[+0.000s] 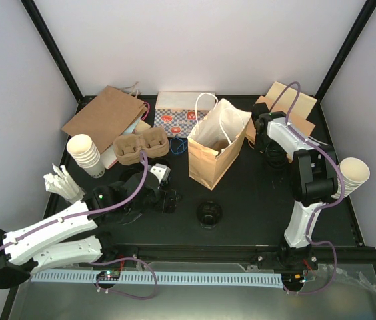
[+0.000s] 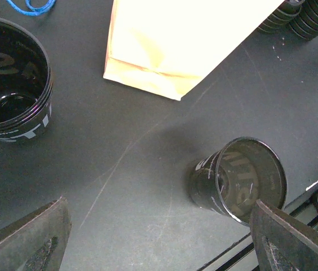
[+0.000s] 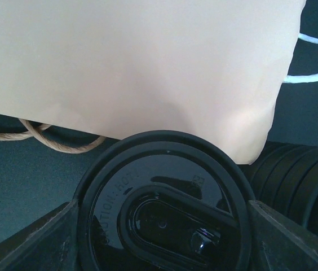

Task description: Pack the takeout coffee

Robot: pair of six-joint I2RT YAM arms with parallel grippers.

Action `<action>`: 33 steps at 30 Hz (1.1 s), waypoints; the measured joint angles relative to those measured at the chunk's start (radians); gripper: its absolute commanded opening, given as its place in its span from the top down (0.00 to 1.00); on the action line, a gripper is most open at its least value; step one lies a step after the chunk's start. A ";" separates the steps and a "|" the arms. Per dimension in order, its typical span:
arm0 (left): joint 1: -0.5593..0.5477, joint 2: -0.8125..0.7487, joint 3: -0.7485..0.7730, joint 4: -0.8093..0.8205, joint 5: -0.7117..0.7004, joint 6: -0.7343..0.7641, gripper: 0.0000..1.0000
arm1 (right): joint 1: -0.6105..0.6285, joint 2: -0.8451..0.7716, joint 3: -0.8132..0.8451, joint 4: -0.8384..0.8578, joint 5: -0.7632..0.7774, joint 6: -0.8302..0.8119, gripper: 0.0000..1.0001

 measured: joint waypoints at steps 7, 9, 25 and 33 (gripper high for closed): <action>0.000 -0.010 -0.002 -0.013 0.000 0.000 0.11 | 0.000 -0.005 -0.001 -0.003 0.006 0.000 0.23; 0.000 -0.013 -0.002 -0.013 0.000 0.000 0.11 | 0.000 -0.016 -0.006 -0.003 0.006 0.000 0.23; 0.000 -0.017 -0.008 -0.019 0.000 0.000 0.11 | -0.001 -0.312 -0.227 0.077 -0.021 0.020 0.22; 0.001 -0.017 -0.008 -0.020 0.001 0.000 0.12 | -0.003 -0.579 -0.447 0.264 -0.147 -0.008 0.22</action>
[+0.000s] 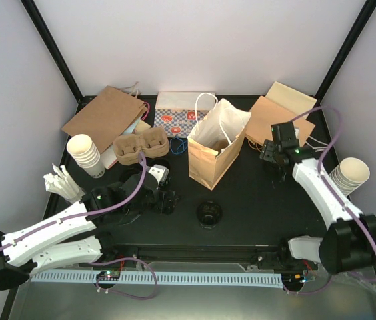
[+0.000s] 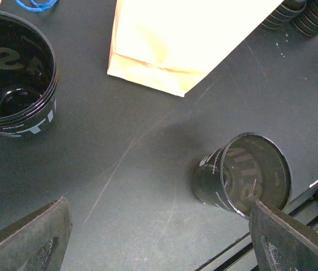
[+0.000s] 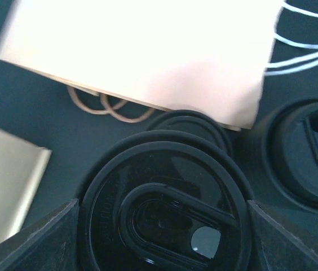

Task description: Pack the takeout coffee

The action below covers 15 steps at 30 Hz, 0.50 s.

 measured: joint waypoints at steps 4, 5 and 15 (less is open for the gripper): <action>0.000 -0.001 -0.001 0.001 0.001 0.000 0.12 | 0.000 -0.141 -0.073 0.080 -0.138 -0.027 0.22; 0.000 -0.001 -0.003 0.001 0.003 0.000 0.12 | 0.001 -0.171 -0.088 0.095 -0.175 -0.030 0.22; 0.000 0.003 -0.005 0.010 0.022 0.000 0.12 | 0.239 -0.332 -0.258 0.140 -0.266 0.047 0.18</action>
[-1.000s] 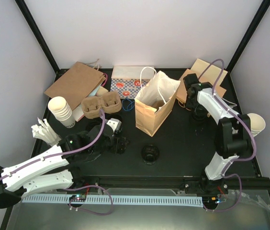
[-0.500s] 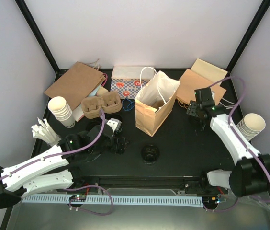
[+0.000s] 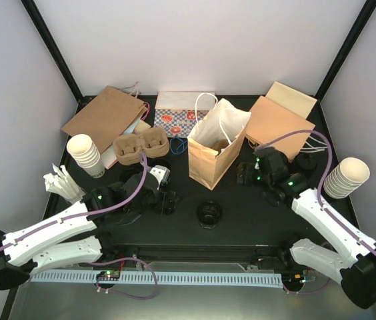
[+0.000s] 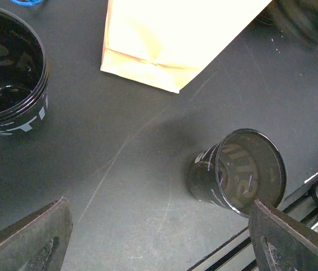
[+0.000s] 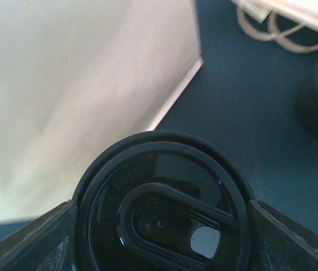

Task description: Pack the takeout coffee

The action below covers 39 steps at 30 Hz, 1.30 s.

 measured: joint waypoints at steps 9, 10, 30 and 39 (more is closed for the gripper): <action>0.000 0.020 0.000 -0.001 0.026 0.000 0.12 | 0.135 0.008 -0.126 0.007 0.096 0.145 0.01; 0.000 0.020 0.000 -0.001 0.027 0.000 0.12 | 0.135 0.008 -0.136 0.006 0.103 0.154 0.01; 0.000 0.019 0.000 -0.001 0.024 0.000 0.12 | 0.237 0.285 -0.056 -0.056 0.169 0.179 0.54; 0.000 0.017 0.000 -0.001 0.014 0.000 0.12 | 0.237 0.326 -0.056 -0.079 0.184 0.224 0.61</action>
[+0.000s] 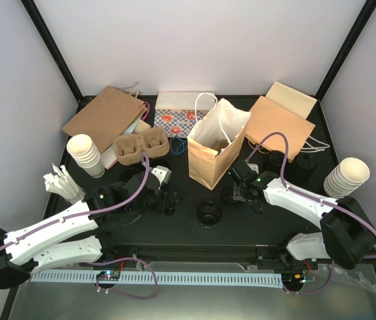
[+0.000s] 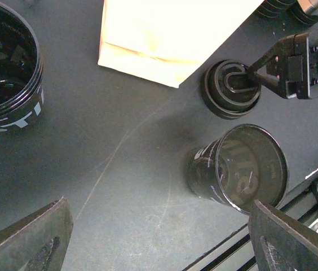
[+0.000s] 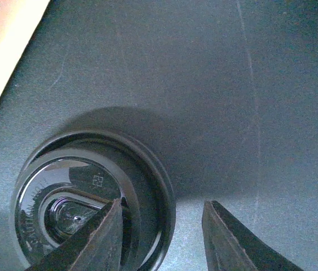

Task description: Pack the takeout coffee

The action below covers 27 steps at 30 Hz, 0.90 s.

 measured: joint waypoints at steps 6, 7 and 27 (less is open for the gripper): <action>0.000 0.000 0.000 0.000 -0.001 0.000 0.12 | 0.000 0.028 0.002 0.002 -0.001 0.012 0.72; 0.000 0.000 0.000 0.000 -0.001 0.000 0.12 | 0.000 0.031 0.003 0.002 -0.001 0.011 0.75; 0.000 -0.013 0.000 -0.001 -0.011 0.000 0.12 | 0.000 0.046 0.016 0.005 -0.052 0.045 0.87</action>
